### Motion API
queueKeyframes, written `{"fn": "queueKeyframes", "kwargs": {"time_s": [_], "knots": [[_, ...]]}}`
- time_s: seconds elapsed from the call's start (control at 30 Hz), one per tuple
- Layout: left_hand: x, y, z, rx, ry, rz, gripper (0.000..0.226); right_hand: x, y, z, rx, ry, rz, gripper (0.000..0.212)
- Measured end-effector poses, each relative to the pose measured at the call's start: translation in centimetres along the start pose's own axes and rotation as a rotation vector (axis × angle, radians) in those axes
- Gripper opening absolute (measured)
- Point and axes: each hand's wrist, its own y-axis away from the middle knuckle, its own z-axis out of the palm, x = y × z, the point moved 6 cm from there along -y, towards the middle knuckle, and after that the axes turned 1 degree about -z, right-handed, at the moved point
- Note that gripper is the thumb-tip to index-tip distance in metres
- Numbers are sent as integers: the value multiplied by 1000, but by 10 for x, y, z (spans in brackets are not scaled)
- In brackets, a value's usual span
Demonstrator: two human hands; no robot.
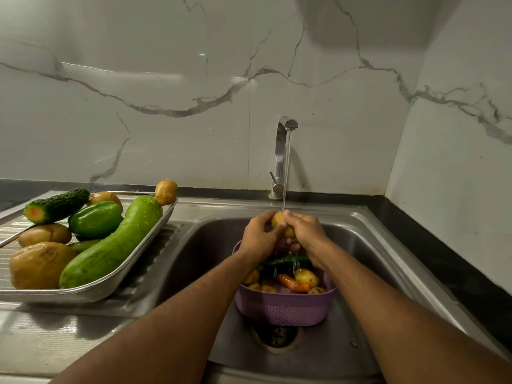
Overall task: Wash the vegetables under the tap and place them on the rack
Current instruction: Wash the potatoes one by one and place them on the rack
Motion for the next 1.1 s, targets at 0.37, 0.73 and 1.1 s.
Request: {"fn": "queueKeyframes", "kwargs": {"time_s": [0.37,0.73,1.1], "knots": [[-7,-2,-2,-4,154,-108,43,6,1,4,-44,-284,143,23],[-4,0,2,-17,-65,-10,47,-8,-7,-12,217,358,-164,35],[-12,-2,1,-11,-37,-19,39,-2,-2,-7,22,91,-105,29]]}}
